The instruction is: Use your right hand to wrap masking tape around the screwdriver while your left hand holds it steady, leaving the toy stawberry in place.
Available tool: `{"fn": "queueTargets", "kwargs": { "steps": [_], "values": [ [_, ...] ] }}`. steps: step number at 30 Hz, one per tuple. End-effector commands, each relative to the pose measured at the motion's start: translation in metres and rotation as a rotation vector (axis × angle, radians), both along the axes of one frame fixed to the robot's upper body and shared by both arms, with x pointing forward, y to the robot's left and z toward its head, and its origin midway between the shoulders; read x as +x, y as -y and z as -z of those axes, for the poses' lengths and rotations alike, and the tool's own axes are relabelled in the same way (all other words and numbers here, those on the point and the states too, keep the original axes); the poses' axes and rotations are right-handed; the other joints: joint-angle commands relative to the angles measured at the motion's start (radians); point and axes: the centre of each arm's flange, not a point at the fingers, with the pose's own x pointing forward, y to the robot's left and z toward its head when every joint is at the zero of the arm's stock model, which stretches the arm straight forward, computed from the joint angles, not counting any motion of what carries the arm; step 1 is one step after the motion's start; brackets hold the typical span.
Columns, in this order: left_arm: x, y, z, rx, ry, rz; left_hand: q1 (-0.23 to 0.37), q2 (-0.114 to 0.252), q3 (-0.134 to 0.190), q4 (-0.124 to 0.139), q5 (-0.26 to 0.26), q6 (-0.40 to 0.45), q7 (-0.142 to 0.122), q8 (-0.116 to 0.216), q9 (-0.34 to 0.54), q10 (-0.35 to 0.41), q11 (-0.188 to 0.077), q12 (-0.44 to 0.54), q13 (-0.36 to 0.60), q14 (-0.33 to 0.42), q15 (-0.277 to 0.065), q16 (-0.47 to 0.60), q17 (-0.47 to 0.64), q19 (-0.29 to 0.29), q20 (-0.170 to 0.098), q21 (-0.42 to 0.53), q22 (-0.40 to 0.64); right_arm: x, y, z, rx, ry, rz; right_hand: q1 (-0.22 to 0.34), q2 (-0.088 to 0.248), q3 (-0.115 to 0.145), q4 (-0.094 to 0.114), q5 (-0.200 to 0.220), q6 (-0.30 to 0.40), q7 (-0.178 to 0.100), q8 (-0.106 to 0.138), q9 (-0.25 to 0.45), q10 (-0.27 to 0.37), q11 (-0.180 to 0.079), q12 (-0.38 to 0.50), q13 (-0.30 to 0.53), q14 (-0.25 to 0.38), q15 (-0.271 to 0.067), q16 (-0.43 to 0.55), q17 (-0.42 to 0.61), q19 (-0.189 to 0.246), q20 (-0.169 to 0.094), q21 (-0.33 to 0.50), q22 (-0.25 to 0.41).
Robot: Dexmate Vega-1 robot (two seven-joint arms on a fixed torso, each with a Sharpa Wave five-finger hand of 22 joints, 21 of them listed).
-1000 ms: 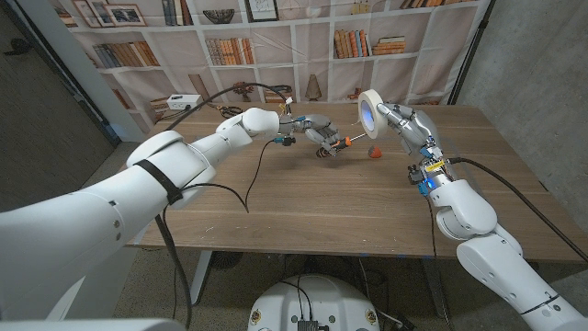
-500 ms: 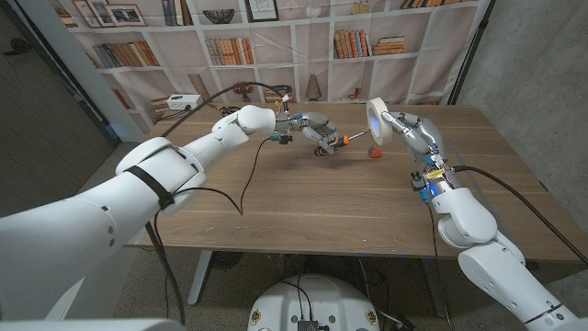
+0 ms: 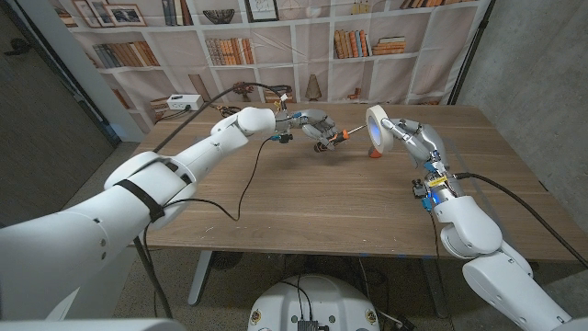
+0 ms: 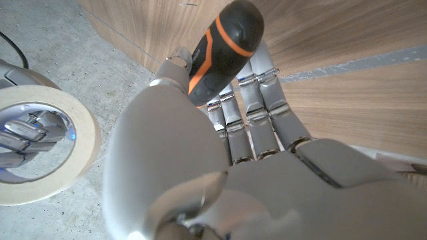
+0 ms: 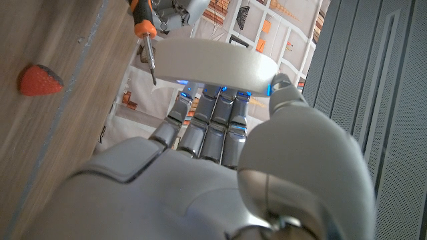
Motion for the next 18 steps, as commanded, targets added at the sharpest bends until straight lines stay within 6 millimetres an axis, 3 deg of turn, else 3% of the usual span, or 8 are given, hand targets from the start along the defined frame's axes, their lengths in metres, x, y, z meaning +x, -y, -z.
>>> {"fn": "queueTargets", "kwargs": {
  "steps": [1,18],
  "values": [
    [-0.001,0.008,0.001,-0.007,0.001,0.01,0.058,0.068,0.031,0.018,0.001,0.11,0.002,0.001,0.057,0.089,-0.047,-0.003,0.369,0.277,-0.28,0.003,0.456,-0.003,-0.076,0.009,-0.002,-0.001,-0.003,0.001,-0.002,-0.006,-0.026,0.124,0.125,0.113,0.047,0.0,0.009,-0.007,0.294,-0.003,0.026,-0.032,0.006,0.01,-0.003,-0.075,0.005,0.003,-0.006,-0.005,0.008,0.002],
    [0.006,-0.004,0.0,-0.057,-0.057,0.005,0.057,0.068,0.033,0.017,-0.004,0.111,0.004,-0.005,0.06,0.09,-0.047,-0.011,0.376,0.281,-0.28,-0.001,0.46,-0.009,-0.077,0.022,-0.012,0.022,-0.014,-0.01,-0.071,-0.037,-0.041,0.129,0.128,0.115,0.043,-0.005,0.007,-0.009,0.294,-0.012,0.02,-0.035,0.008,0.004,-0.012,-0.075,0.01,-0.009,-0.013,-0.004,0.026,-0.002]
  ]
}}
